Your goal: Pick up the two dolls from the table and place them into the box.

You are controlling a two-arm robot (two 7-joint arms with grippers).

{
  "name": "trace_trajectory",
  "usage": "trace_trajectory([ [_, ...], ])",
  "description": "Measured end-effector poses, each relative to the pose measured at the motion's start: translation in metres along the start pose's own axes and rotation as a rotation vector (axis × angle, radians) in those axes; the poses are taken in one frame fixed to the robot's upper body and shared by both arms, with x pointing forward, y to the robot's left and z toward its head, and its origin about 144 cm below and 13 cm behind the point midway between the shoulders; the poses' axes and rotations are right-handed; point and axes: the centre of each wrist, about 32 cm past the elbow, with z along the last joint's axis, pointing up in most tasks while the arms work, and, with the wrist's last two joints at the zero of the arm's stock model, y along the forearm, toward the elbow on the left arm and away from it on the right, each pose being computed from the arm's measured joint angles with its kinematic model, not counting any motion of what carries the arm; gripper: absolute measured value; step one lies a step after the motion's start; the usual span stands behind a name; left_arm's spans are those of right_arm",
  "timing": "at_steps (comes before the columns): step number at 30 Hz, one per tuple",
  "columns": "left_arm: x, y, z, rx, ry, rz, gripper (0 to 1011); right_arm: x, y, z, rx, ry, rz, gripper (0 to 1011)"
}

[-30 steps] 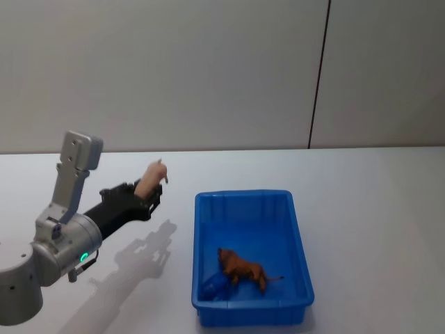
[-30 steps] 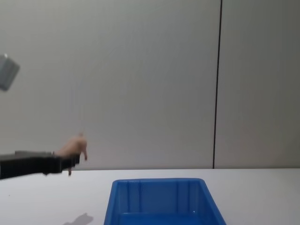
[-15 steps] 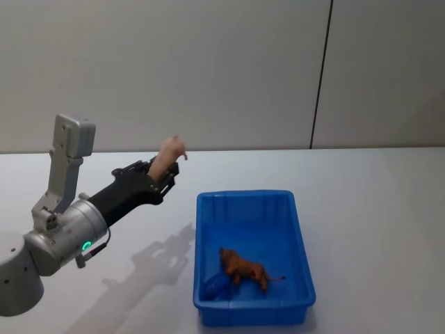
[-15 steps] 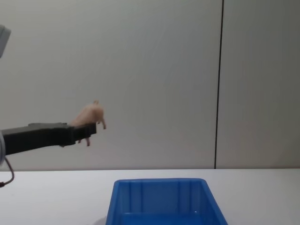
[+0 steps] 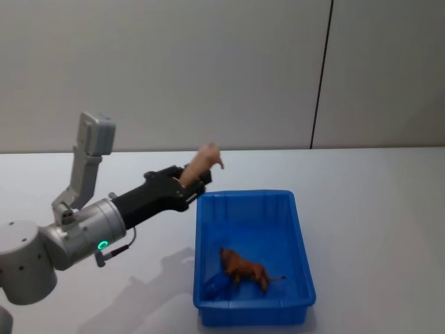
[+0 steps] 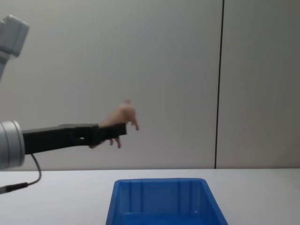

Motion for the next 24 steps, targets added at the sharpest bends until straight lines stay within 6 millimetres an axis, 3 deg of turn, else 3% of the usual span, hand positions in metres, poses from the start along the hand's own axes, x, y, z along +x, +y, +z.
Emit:
trace_trajectory([
  [9,0.005,-0.019,-0.006,0.048,0.045,-0.140,389,0.000,0.000,0.000,0.000,0.000,0.000,1001],
  [24,0.013,-0.058,-0.020,0.151,0.117,-0.374,831,0.000,0.000,0.000,0.000,0.000,0.000,1001],
])
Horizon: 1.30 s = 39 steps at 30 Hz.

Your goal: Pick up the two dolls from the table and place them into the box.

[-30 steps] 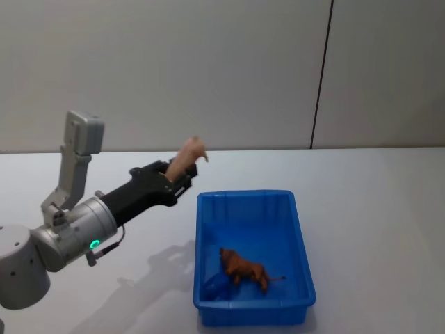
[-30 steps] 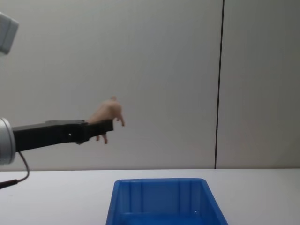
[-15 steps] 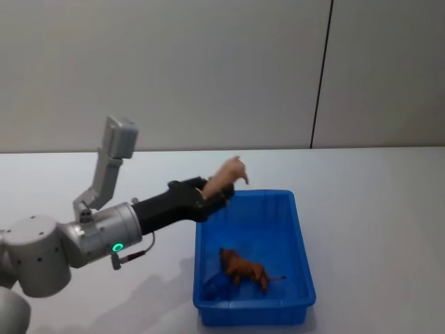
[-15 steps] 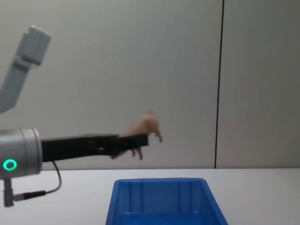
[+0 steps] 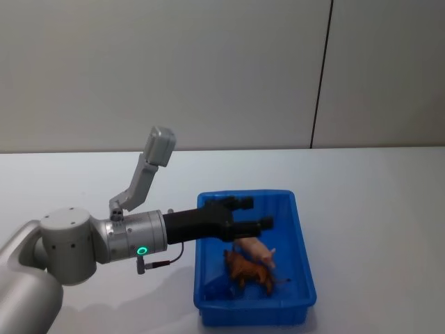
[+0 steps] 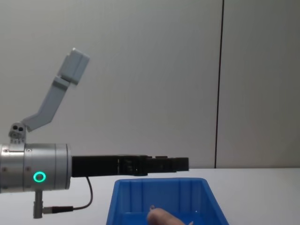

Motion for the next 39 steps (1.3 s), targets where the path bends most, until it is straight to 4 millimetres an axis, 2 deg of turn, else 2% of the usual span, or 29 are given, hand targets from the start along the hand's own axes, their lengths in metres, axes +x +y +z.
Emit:
trace_trajectory([
  [5,0.002,-0.002,0.001,0.006,0.003,-0.028,973,0.000,0.000,0.000,0.000,0.000,0.000,1001],
  [7,0.002,-0.002,0.001,0.005,0.002,-0.030,1001,0.000,0.000,0.000,0.000,0.000,0.000,1001],
  [21,-0.010,0.014,0.007,-0.072,-0.057,0.046,1001,0.000,0.000,0.000,0.000,0.000,0.000,1001],
  [30,-0.027,0.032,0.012,-0.157,-0.125,0.163,1001,-0.001,0.000,0.000,0.002,0.000,0.004,1001],
  [39,-0.045,0.049,0.017,-0.243,-0.195,0.290,1001,-0.015,0.002,-0.013,0.029,-0.019,0.093,1001],
])
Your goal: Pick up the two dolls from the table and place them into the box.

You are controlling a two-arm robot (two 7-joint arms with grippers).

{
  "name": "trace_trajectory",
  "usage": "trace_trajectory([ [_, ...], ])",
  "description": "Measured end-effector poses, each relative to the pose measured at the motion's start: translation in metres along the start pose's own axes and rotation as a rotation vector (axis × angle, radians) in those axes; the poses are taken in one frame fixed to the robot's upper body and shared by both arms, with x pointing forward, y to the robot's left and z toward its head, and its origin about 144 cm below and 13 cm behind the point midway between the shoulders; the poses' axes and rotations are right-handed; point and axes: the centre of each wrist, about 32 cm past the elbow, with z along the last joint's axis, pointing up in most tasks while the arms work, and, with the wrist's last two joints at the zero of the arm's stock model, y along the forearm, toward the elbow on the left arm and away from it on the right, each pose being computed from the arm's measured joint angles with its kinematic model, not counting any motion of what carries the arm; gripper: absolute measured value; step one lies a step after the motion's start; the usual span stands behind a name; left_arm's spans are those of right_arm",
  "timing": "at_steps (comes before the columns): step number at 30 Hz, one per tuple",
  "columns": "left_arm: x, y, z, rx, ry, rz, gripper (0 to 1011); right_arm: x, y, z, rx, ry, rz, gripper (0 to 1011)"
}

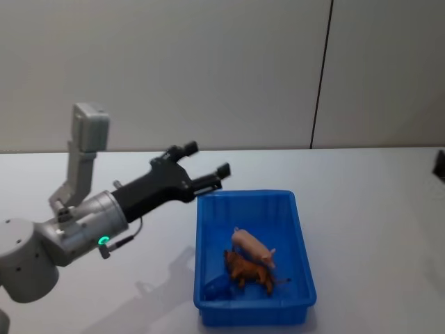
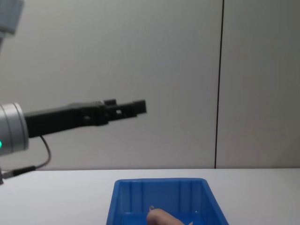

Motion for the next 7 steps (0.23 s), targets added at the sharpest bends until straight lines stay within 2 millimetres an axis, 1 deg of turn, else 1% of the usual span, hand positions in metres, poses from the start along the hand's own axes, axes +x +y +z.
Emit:
trace_trajectory([
  [7,-0.008,0.013,0.009,-0.067,-0.057,0.098,1001,-0.019,0.002,-0.016,0.037,-0.026,0.123,1001],
])
